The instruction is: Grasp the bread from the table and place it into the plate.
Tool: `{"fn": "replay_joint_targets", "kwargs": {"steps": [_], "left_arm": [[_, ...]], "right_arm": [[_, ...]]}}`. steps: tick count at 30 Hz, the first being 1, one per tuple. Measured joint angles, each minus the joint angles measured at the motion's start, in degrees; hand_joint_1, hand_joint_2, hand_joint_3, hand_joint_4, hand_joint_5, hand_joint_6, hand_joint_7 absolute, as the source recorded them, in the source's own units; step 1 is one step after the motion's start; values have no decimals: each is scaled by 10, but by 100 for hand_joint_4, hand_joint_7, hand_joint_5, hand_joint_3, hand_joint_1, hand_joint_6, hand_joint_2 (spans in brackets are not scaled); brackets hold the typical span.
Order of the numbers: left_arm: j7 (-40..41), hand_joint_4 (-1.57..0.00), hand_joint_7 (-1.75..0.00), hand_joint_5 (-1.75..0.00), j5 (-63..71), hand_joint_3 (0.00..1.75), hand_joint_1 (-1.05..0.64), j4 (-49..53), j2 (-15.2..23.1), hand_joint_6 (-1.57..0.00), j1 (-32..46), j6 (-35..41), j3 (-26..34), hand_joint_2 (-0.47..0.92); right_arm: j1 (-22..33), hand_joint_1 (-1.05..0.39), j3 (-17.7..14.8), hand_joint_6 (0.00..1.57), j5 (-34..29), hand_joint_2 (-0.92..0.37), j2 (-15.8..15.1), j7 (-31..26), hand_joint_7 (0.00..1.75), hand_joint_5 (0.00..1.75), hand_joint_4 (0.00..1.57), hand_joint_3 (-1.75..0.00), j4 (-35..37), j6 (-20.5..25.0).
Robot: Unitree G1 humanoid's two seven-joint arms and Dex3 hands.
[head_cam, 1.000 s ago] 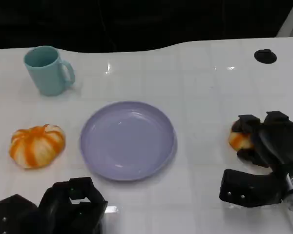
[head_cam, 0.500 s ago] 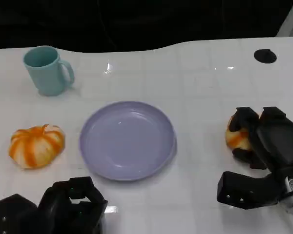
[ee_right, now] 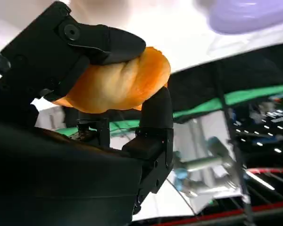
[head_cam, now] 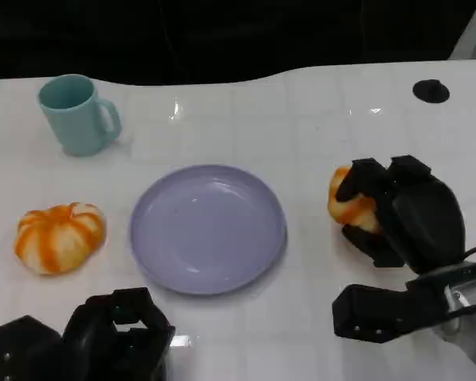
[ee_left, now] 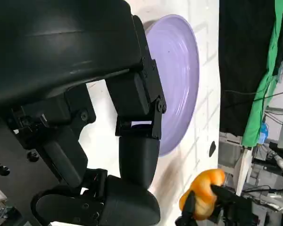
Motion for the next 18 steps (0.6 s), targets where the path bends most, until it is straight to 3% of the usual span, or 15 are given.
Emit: {"fn": "replay_joint_targets", "kwargs": {"steps": [8,18], "left_arm": [[0,-157,-91,-122,0,99,-105,0,0,-142,0,3,0,41],[0,-157,-90,-122,0,101,-105,0,0,-144,0,3,-1,40]], "right_arm": [[17,-17,2,76,0,-36,27,52,175,175,99,-136,-92,-14],[6,-19,27,76,-10,-36,81,96,172,175,96,-129,-98,4]]}}
